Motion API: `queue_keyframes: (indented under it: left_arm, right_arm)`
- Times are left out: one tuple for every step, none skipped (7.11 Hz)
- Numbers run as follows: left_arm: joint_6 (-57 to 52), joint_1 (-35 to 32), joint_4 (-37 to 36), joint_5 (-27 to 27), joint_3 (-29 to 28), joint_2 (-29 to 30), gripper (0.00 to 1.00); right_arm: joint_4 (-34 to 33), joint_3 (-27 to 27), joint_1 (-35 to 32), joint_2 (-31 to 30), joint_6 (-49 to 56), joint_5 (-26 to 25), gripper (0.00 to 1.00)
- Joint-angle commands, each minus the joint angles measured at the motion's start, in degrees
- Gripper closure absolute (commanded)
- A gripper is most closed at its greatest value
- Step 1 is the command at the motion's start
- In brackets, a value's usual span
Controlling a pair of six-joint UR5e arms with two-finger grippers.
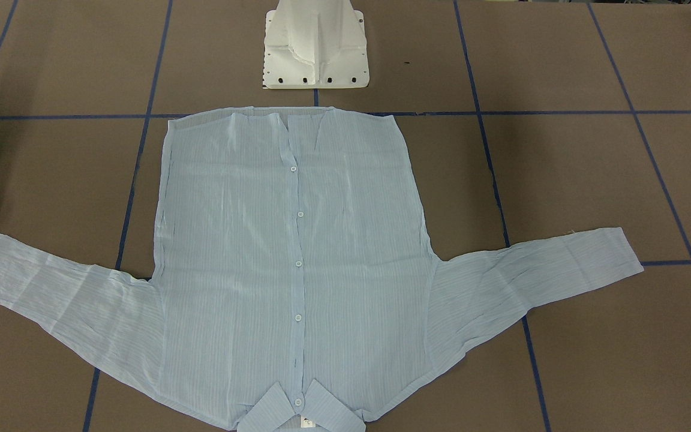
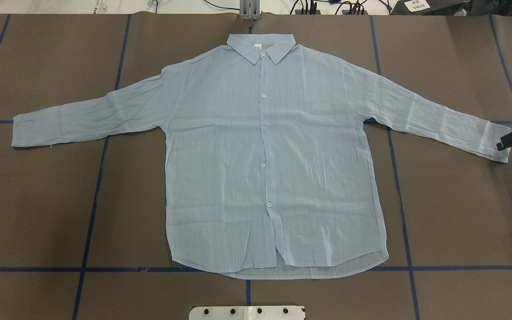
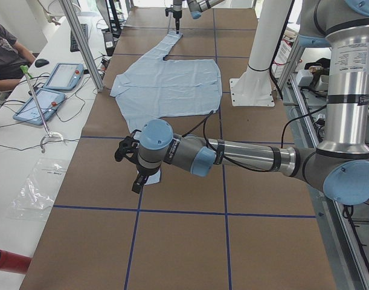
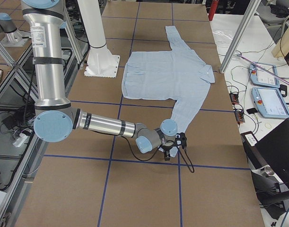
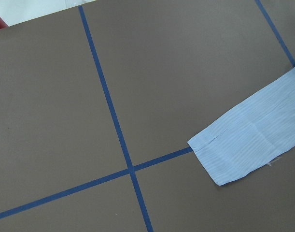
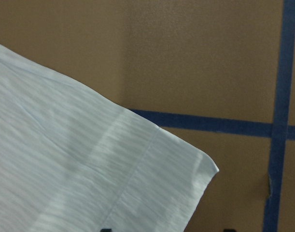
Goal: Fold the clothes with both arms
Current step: 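Grasp the sleeve cuff nearest the right gripper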
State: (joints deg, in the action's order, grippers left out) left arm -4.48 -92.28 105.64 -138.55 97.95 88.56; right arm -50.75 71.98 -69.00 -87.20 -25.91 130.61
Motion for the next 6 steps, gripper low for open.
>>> queue_keyframes:
  left_arm:
    - [0.0, 0.08, 0.01, 0.03, -0.13, 0.03, 0.0]
    - [0.0, 0.0, 0.01, 0.03, -0.22, 0.03, 0.0]
    - [0.0, 0.0, 0.01, 0.12, -0.22, 0.12, 0.0]
    - [0.0, 0.08, 0.01, 0.12, -0.3, 0.12, 0.0]
    - [0.0, 0.08, 0.01, 0.12, -0.3, 0.12, 0.0]
    - [0.0, 0.0, 0.01, 0.12, -0.39, 0.12, 0.0]
  right_arm:
    - [-0.14, 0.01, 0.01, 0.1, -0.02, 0.17, 0.36]
    - [-0.23, 0.01, 0.1, 0.19, -0.02, 0.17, 0.36]
    - [-0.4, 0.01, 0.27, 0.36, -0.02, 0.17, 0.36]
    - [-0.41, 0.01, 0.36, 0.45, -0.02, 0.17, 0.42]
    - [-0.49, 0.01, 0.36, 0.54, -0.02, 0.17, 0.57]
    - [-0.49, 0.09, 0.45, 0.63, 0.07, 0.17, 0.74]
